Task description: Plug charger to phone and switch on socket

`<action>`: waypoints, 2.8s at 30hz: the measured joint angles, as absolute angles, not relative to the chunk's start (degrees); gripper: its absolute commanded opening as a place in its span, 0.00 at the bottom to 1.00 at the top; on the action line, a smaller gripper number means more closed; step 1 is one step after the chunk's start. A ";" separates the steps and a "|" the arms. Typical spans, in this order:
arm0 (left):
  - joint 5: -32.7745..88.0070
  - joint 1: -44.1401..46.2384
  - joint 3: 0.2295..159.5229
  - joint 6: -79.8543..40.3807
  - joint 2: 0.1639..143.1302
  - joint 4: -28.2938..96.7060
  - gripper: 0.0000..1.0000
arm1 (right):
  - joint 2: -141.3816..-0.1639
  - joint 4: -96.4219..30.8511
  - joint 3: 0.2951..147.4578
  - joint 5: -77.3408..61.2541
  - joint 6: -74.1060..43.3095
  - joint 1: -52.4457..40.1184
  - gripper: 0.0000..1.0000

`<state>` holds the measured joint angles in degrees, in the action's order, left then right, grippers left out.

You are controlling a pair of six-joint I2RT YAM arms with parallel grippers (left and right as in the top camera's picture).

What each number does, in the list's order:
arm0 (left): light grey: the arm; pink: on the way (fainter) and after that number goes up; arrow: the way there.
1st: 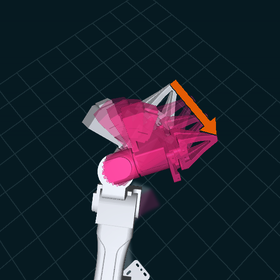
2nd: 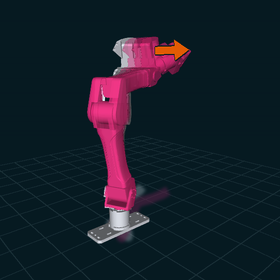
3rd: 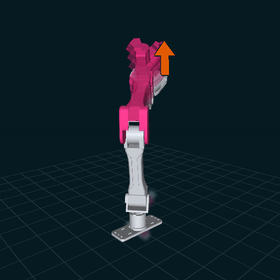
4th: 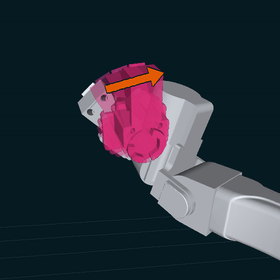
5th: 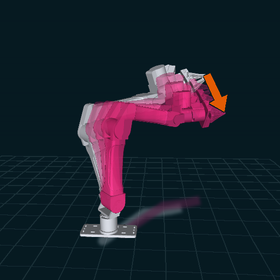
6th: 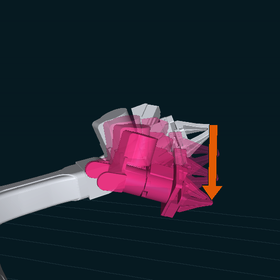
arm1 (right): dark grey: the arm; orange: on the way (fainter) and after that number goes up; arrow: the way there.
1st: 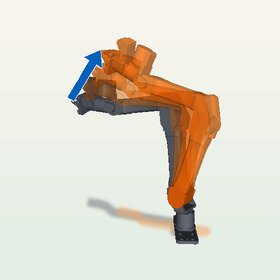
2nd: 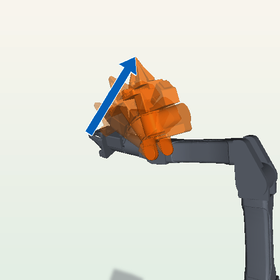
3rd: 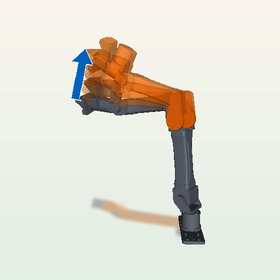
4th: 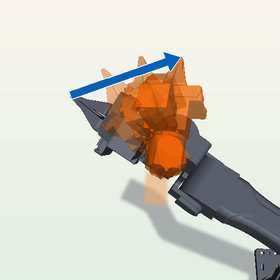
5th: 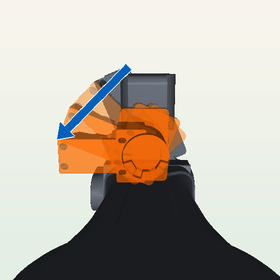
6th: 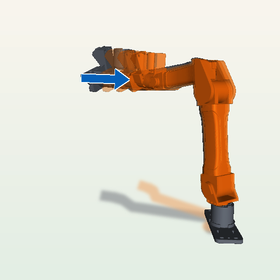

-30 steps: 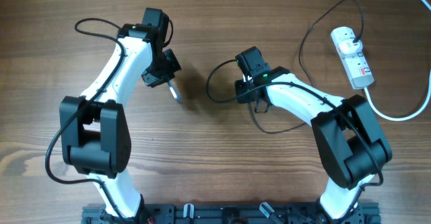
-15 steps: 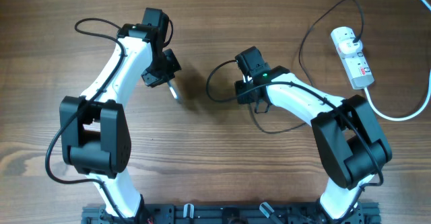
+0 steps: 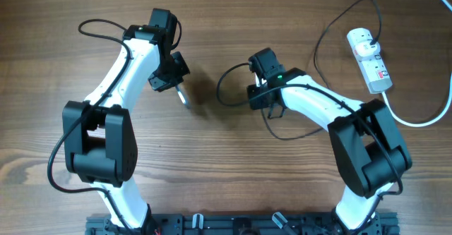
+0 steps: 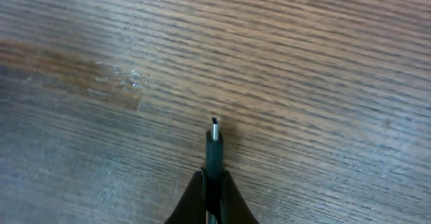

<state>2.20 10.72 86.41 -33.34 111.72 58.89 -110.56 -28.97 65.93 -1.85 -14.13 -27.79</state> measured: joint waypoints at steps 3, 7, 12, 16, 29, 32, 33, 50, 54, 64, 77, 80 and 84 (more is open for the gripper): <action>4.25 10.55 86.39 -33.30 111.72 57.21 0.04 | -109.27 -31.59 65.21 -10.76 -10.98 -25.10 0.04; 19.42 8.69 86.17 -31.05 111.72 47.22 0.04 | -103.00 -33.23 63.96 -32.99 -3.03 -18.55 0.04; 43.72 4.82 85.84 -29.71 111.02 31.29 0.04 | -97.25 -31.66 63.99 -61.25 4.01 -13.13 0.04; 62.41 3.42 85.86 -30.30 110.69 15.68 0.04 | -97.27 -25.30 63.96 -78.48 4.38 -12.64 0.04; 80.49 6.55 85.76 -43.22 105.62 -1.96 0.04 | -97.27 -6.04 63.88 -89.34 -23.29 -14.46 0.04; 80.99 6.70 85.78 -43.90 102.78 -1.93 0.04 | -97.27 -3.62 63.88 -89.36 -27.18 -15.73 0.04; 81.19 6.70 85.78 -44.27 102.06 -1.91 0.04 | -97.27 -1.45 63.88 -89.34 -28.45 -16.01 0.04; 77.21 6.70 85.78 -49.76 101.89 -1.61 0.04 | -93.84 16.93 63.88 -85.71 -48.82 -16.10 0.04; 76.77 6.70 85.76 -51.83 101.89 -1.56 0.04 | -93.84 20.75 63.88 -83.85 -52.14 -16.36 0.04; 76.34 6.70 85.76 -54.17 101.89 -1.56 0.04 | -93.84 21.52 63.88 -81.32 -55.48 -16.36 0.04; 76.25 6.70 85.76 -54.37 101.89 -2.92 0.04 | -93.84 21.52 63.88 -81.76 -55.70 -16.67 0.04; 76.12 6.70 85.76 -54.37 101.89 -3.46 0.04 | -93.84 21.54 63.88 -82.32 -55.70 -16.86 0.04; 76.12 6.70 85.76 -54.37 101.89 -3.49 0.04 | -93.84 21.54 63.88 -82.37 -55.70 -16.95 0.04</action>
